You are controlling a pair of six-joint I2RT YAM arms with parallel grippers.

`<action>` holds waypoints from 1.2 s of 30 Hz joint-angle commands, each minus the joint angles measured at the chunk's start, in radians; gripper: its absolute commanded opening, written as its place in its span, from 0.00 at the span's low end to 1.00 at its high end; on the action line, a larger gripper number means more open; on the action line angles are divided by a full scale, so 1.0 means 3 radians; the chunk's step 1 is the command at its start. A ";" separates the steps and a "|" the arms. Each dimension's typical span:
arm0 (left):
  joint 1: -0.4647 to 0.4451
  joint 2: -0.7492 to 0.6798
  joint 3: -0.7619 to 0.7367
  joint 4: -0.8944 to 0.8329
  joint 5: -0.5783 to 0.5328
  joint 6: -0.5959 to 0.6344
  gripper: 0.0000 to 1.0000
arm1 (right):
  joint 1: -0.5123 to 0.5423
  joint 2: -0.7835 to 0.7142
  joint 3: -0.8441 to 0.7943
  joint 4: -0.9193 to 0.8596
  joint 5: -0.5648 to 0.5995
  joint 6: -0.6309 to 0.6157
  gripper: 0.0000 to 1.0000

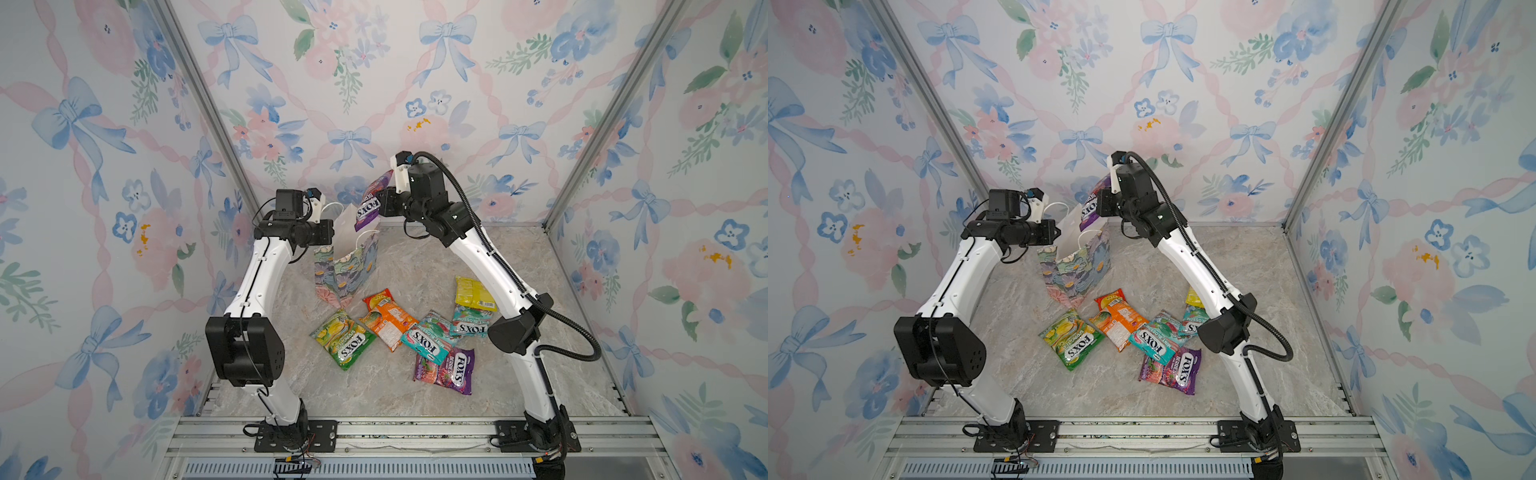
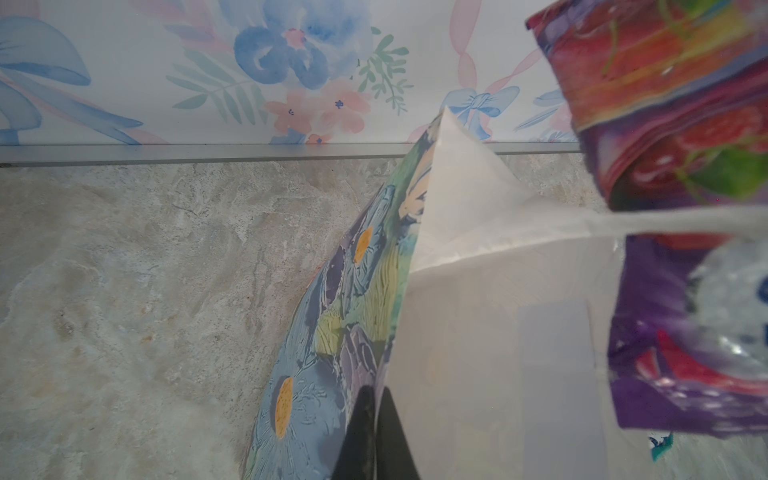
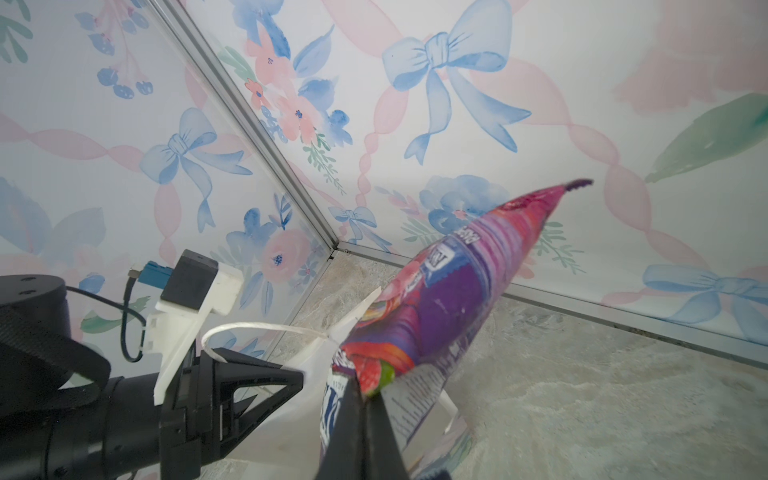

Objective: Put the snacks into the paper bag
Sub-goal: 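Lift the purple candy bag with the right gripper toward the gift bag, then lower the purple candy bag into the gift bag held open by the left gripper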

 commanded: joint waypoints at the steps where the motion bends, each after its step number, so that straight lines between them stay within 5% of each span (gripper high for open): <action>1: 0.0024 0.0017 0.0052 -0.0061 0.0085 -0.0056 0.00 | 0.0097 0.0029 0.0154 0.0293 0.0096 0.0001 0.00; 36: 0.0073 -0.0036 0.0027 -0.0061 0.0019 -0.0030 0.00 | 0.0535 -0.0333 -0.0460 0.0006 0.0294 -0.0207 0.00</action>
